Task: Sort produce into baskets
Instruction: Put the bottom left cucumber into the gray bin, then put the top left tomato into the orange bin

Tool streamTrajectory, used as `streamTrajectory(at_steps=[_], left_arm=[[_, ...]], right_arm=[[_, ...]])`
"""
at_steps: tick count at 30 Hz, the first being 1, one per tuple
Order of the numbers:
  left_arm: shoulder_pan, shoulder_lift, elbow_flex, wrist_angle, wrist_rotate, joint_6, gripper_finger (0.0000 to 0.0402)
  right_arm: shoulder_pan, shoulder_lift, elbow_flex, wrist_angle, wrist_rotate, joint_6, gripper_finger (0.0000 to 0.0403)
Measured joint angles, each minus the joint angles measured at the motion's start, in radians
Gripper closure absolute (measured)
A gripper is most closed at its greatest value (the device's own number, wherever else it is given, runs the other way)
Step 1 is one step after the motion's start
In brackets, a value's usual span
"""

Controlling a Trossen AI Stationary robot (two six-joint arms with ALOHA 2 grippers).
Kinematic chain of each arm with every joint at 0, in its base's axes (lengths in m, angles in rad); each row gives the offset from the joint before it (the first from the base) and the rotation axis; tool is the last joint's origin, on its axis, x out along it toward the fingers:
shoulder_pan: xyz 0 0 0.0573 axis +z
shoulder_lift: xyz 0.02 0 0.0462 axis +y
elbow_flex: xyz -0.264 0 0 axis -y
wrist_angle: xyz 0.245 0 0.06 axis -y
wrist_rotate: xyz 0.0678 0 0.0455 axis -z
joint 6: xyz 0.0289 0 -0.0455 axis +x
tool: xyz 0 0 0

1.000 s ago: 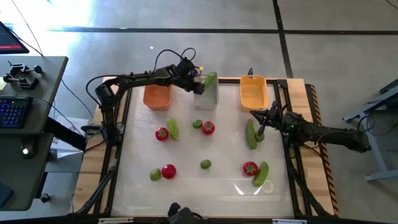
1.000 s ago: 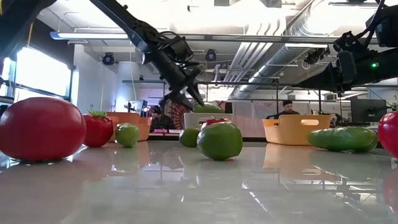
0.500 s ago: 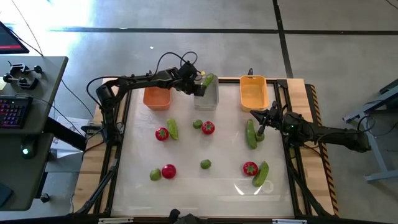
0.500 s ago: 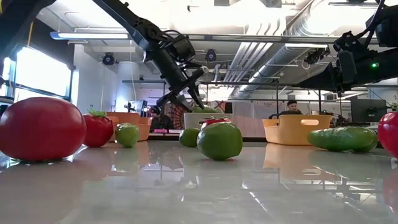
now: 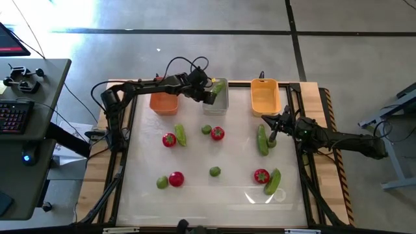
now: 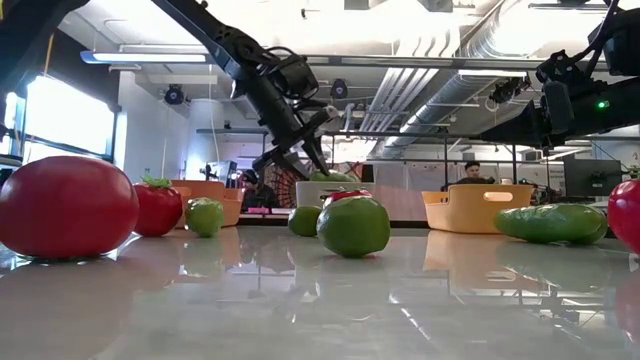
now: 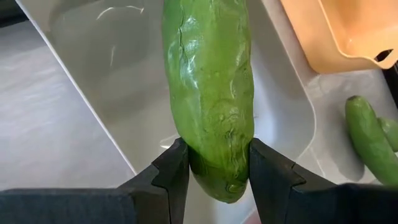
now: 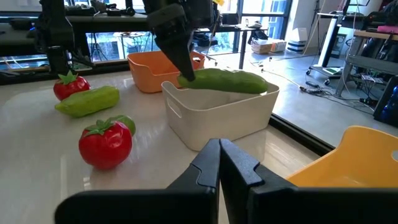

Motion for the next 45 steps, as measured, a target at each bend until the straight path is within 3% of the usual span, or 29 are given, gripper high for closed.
streamTrajectory(at_steps=[11, 25, 33, 38, 45], left_arm=[[0.012, 0.016, -0.016, 0.010, -0.005, 0.004, 0.0271], [0.008, 0.011, -0.015, 0.008, 0.037, 0.110, 0.0199], [0.004, -0.047, -0.002, 0.009, 0.039, 0.274, 0.0173], [-0.015, -0.148, -0.060, 0.064, -0.022, 0.431, 0.0193], [-0.049, -0.308, -0.329, 0.409, -0.055, 0.542, 0.0281]], right_arm=[[0.000, 0.000, 0.000, 0.000, 0.000, 0.000, 0.0403], [0.000, 0.000, 0.000, 0.000, 0.000, 0.000, 0.0403], [0.000, 0.000, 0.000, 0.000, 0.000, 0.000, 0.0403], [0.000, 0.000, 0.000, 0.000, 0.000, 0.000, 0.0403], [0.000, 0.000, 0.000, 0.000, 0.000, 0.000, 0.0403]])
